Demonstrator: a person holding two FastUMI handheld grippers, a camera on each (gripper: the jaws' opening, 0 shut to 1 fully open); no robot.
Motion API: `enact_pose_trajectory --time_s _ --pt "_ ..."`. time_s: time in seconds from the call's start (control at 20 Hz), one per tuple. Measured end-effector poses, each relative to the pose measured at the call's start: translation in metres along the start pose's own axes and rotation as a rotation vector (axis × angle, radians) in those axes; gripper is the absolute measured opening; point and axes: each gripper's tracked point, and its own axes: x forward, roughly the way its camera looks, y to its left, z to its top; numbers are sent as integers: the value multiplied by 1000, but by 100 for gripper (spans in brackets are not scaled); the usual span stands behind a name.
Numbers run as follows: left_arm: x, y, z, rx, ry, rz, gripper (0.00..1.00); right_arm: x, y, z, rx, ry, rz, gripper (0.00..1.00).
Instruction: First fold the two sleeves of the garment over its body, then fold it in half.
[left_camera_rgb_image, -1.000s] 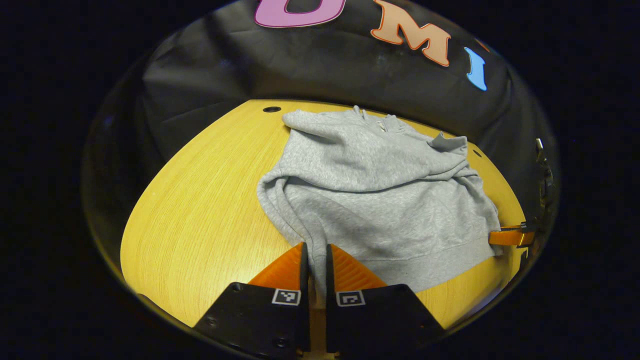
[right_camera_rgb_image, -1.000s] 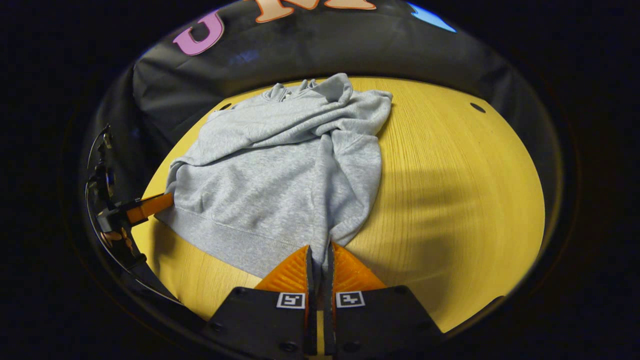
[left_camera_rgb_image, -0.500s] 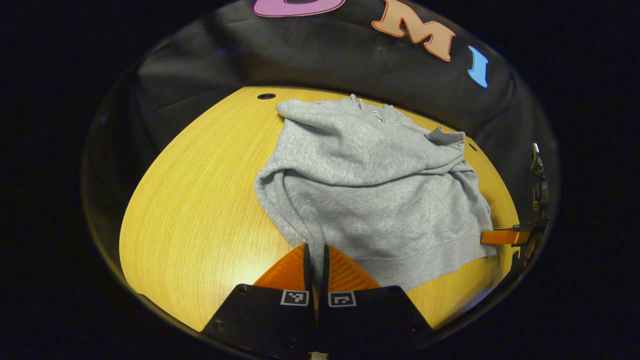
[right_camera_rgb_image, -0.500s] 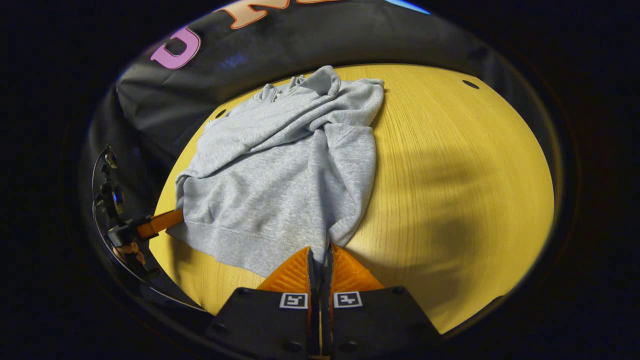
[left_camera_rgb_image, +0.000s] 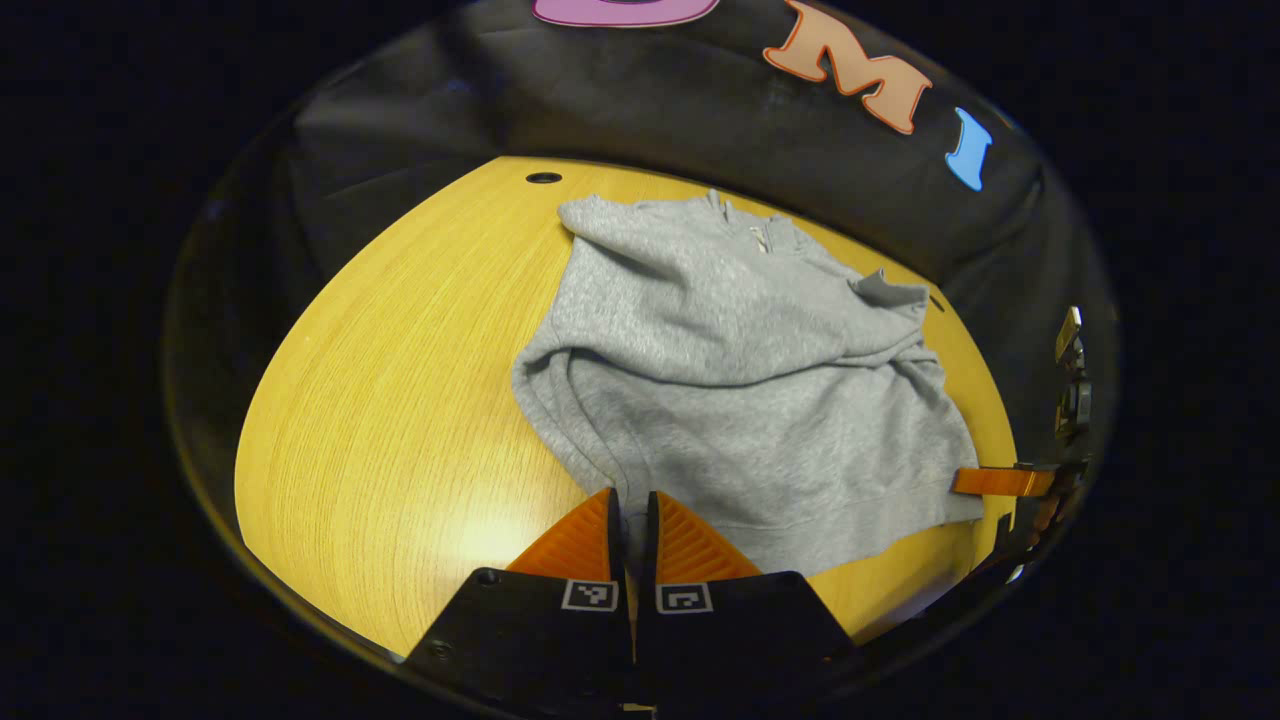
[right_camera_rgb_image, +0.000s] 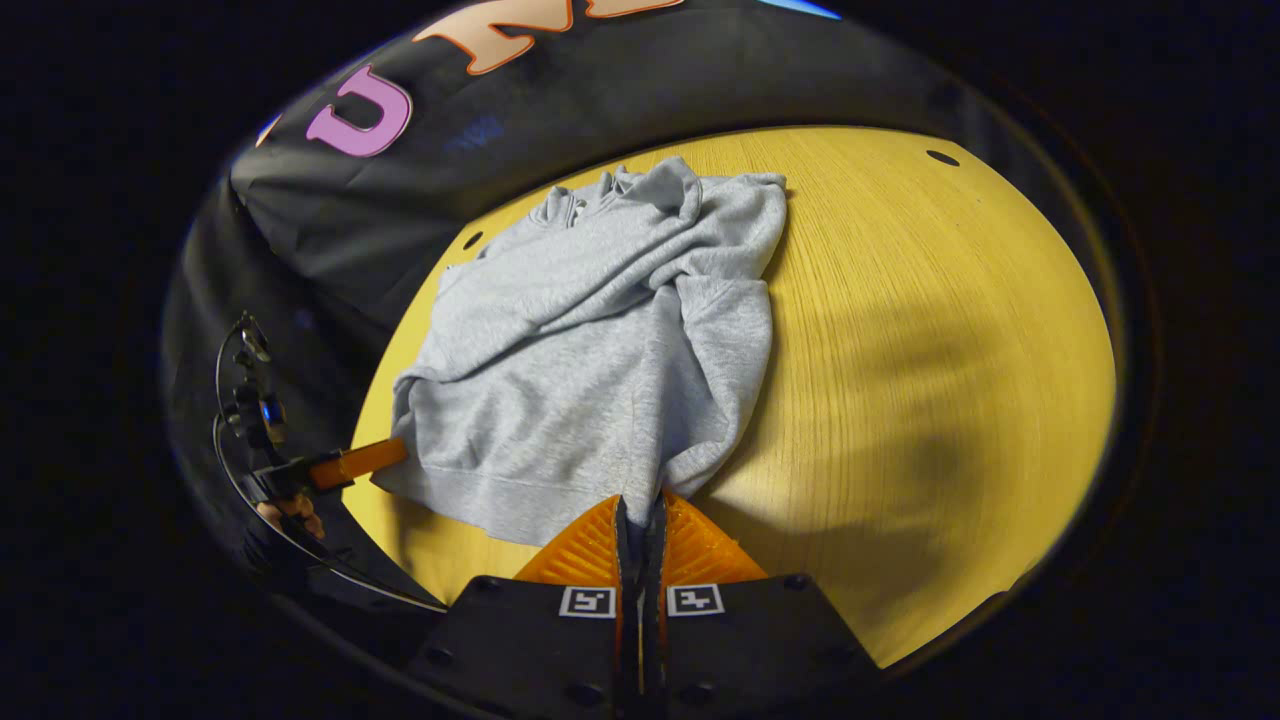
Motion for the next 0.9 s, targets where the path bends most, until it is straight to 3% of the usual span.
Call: enact_pose_trajectory --time_s 0.4,0.9 --pt "-13 -23 60 -42 -79 -70 0 -25 29 70 91 -110 113 4" --pt "-12 -12 123 -111 -155 -101 0 -29 35 143 234 -194 182 4"
